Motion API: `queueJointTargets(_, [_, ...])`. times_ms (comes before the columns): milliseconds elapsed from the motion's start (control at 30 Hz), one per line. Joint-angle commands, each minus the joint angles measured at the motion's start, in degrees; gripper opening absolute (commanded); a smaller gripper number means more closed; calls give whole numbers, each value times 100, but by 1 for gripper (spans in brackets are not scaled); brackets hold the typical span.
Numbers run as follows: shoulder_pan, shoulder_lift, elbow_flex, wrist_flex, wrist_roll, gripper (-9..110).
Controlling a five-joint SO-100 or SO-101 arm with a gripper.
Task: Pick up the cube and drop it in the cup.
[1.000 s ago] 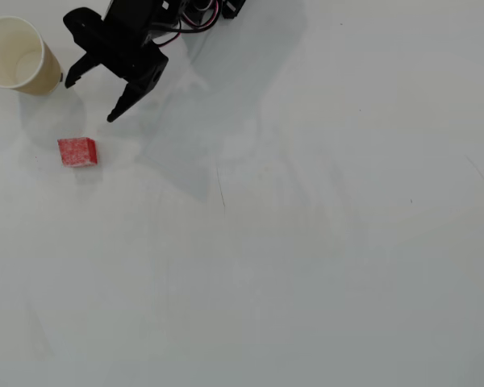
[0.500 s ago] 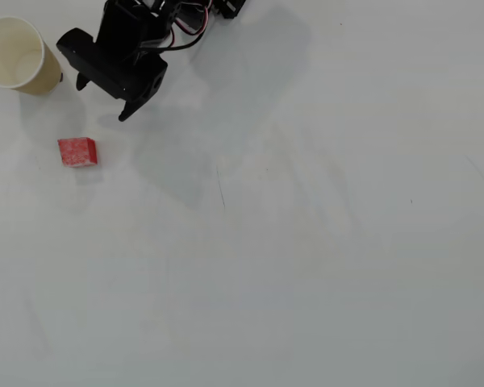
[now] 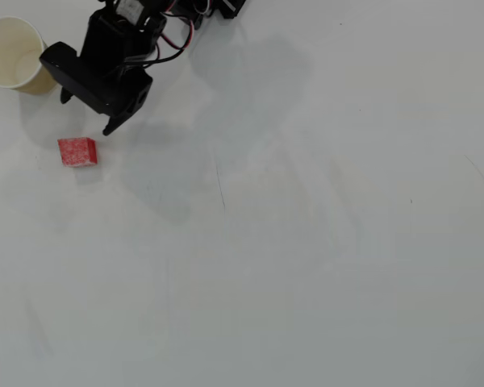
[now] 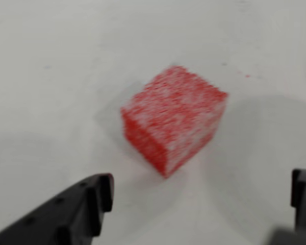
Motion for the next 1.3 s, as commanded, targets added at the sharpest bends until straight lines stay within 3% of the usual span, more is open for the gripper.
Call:
queueJointTargets(0, [158,-316,-1020,-343,70,30])
queueJointTargets(633, [457,-2153,-2373,-606,70,30])
queueJointTargets(1267, [-571,-1749,-2215,-606,70,30])
